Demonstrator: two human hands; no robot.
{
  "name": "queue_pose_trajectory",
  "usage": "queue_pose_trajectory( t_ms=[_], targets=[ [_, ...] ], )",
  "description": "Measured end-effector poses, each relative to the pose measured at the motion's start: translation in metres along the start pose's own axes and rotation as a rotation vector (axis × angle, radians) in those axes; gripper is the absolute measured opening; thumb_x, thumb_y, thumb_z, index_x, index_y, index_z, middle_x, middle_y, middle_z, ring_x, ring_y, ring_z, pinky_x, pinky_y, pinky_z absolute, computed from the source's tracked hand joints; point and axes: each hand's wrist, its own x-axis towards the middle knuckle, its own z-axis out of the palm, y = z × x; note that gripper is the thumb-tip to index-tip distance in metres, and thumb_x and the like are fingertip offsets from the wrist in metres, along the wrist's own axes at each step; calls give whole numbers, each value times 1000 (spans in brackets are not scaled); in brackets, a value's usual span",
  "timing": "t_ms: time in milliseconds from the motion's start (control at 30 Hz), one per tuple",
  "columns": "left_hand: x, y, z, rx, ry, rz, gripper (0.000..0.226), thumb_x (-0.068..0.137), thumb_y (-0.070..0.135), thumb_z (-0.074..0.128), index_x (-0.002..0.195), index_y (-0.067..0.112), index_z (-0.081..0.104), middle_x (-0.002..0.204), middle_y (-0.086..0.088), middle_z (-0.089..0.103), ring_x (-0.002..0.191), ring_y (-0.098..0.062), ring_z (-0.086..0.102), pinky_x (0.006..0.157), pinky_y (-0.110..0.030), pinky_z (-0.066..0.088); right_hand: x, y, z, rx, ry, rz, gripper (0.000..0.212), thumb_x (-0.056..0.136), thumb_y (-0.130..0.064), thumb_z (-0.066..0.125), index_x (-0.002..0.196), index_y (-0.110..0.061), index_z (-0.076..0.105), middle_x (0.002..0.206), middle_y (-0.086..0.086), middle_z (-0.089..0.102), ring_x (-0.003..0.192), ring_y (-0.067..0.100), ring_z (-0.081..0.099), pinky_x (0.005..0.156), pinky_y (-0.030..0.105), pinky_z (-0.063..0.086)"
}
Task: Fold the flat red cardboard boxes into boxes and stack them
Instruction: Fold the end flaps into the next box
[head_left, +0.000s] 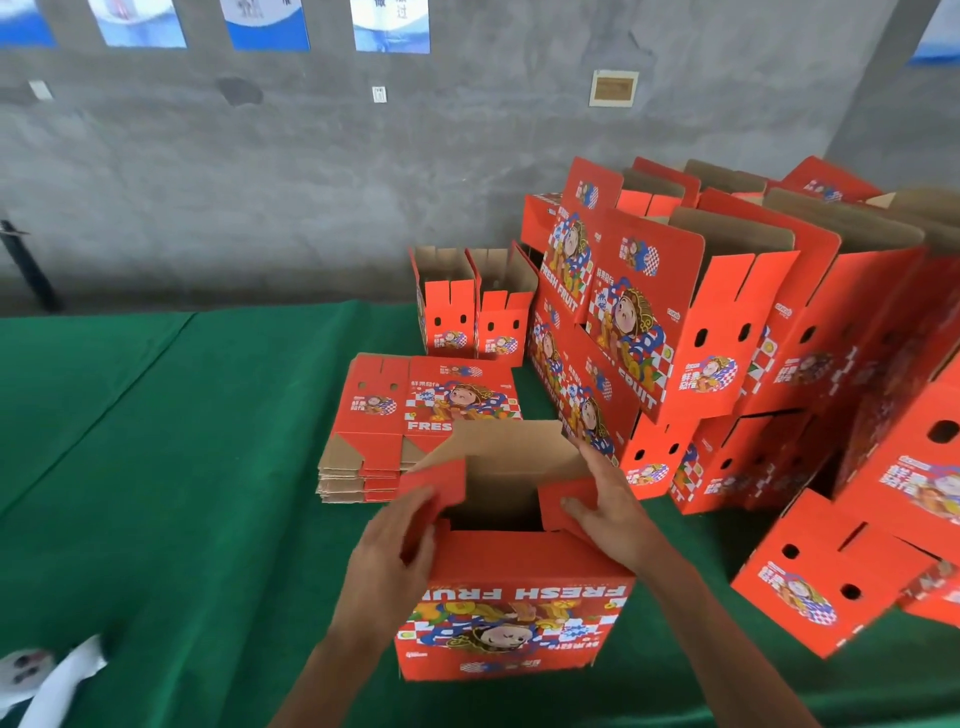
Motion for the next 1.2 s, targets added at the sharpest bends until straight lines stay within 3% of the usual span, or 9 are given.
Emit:
queue_pose_trajectory(
  t_ms=[100, 200, 267, 367, 533, 733, 833, 1033, 1200],
  targets=[
    [4, -8, -2, 81, -87, 89, 23, 92, 31, 77, 114, 27, 78, 125, 18, 68, 131, 0, 54, 123, -53, 28, -1, 2, 1, 40, 5, -35, 78, 97, -15, 68, 158, -44, 27, 160, -19, 33, 151, 4, 23, 124, 34, 22],
    [19, -13, -7, 145, -177, 98, 13, 99, 30, 68, 105, 30, 79, 119, 23, 70, 123, 3, 57, 126, -50, 19, -4, -3, -2, 126, 16, -26, 70, 101, -16, 62, 143, -66, 36, 145, -44, 36, 141, -14, 29, 114, 13, 23],
    [29, -11, -8, 92, -195, 65, 18, 103, 28, 61, 95, 31, 76, 104, 26, 70, 104, 5, 62, 110, -40, 41, -7, -5, -3, 197, 57, 13, 53, 105, -21, 53, 129, -68, 52, 134, -51, 43, 132, -22, 35, 104, 3, 27],
    [38, -1, -1, -95, -144, -150, 26, 105, 38, 53, 88, 37, 72, 92, 21, 71, 88, -1, 64, 77, -28, 46, -9, -3, 0, 258, 39, 53, 33, 107, -49, 38, 118, -54, 70, 135, -41, 50, 130, -18, 39, 110, 19, 31],
    [46, -3, 7, -63, -65, -182, 40, 91, 68, 55, 104, 31, 50, 111, 11, 52, 104, -13, 53, 91, -37, 51, -8, 3, -1, 242, -55, 8, 30, 93, -54, 66, 122, -52, 68, 146, -28, 45, 142, -3, 34, 116, 44, 41],
    [57, 3, 12, 263, -433, -210, 104, 74, 90, 54, 157, 38, 19, 164, 14, 13, 154, -23, 16, 119, -55, 36, -2, 5, -7, 116, -135, 74, 65, 74, -72, 77, 133, -59, 52, 142, -35, 37, 135, 0, 39, 112, 40, 46],
    [69, 5, 14, 369, -469, -272, 101, 71, 89, 60, 153, 42, 24, 155, 10, 23, 140, -26, 41, 108, -53, 47, 6, 1, -6, -49, -142, 87, 83, 67, -80, 76, 139, -52, 47, 135, -25, 43, 126, 4, 43, 106, 36, 47],
    [70, 9, 24, 560, -419, -265, 83, 81, 84, 55, 147, 40, 32, 147, -1, 32, 128, -34, 50, 98, -50, 53, 13, -7, 2, -346, -116, 84, 84, 69, -78, 73, 139, -45, 44, 130, -14, 45, 121, 10, 42, 100, 39, 45],
    [66, 1, 25, 504, -373, -275, 62, 99, 74, 23, 143, 33, 39, 147, -3, 38, 128, -35, 51, 98, -52, 53, 2, -12, 2, -1, 80, 221, 76, 84, -87, 45, 130, -28, 60, 130, -3, 59, 115, 9, 56, 95, 31, 47]
  ],
)
